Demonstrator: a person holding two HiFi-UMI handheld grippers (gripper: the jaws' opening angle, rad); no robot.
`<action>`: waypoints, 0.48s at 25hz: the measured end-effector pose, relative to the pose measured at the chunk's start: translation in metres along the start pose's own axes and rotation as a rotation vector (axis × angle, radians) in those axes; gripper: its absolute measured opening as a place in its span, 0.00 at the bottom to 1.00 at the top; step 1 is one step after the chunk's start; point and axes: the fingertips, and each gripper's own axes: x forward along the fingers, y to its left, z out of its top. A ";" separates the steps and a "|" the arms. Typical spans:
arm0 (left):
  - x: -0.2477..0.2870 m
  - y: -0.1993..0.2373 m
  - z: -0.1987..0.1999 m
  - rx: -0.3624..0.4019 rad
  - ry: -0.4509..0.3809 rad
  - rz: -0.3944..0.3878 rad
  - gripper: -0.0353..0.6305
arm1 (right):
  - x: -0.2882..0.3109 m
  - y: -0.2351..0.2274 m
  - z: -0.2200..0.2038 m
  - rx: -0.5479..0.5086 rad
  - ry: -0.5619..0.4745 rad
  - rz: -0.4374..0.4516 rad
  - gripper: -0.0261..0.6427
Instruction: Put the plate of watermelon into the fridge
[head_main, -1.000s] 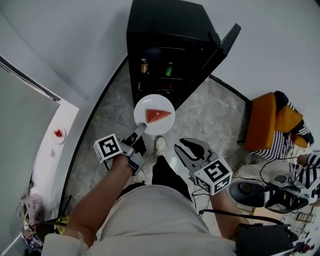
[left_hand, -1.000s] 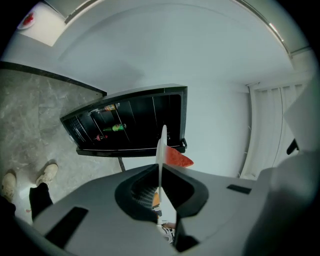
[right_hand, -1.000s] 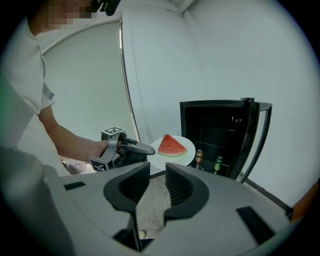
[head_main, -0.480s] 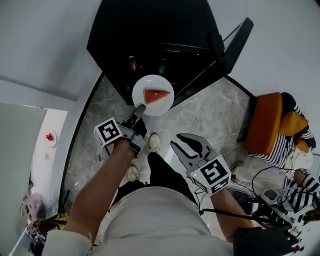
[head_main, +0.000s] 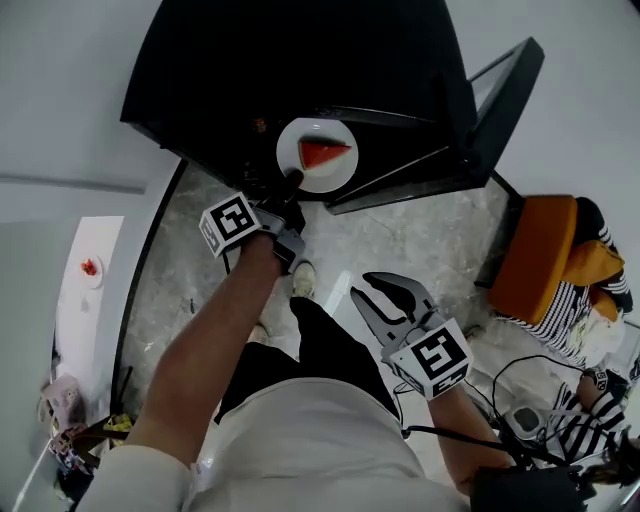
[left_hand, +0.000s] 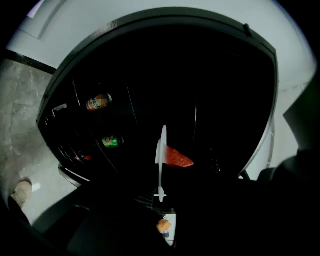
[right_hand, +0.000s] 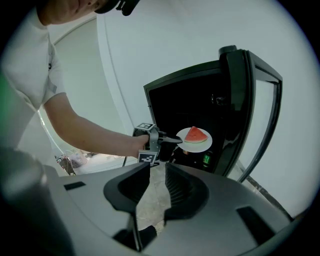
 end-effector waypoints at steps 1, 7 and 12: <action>0.009 0.004 0.003 0.001 0.001 0.004 0.09 | 0.001 -0.006 -0.001 0.004 0.002 -0.002 0.20; 0.049 0.028 0.017 -0.009 -0.015 0.024 0.09 | 0.001 -0.033 -0.013 0.038 0.014 -0.003 0.20; 0.096 0.049 0.026 -0.008 -0.017 0.070 0.09 | 0.001 -0.067 -0.026 0.077 0.030 -0.008 0.20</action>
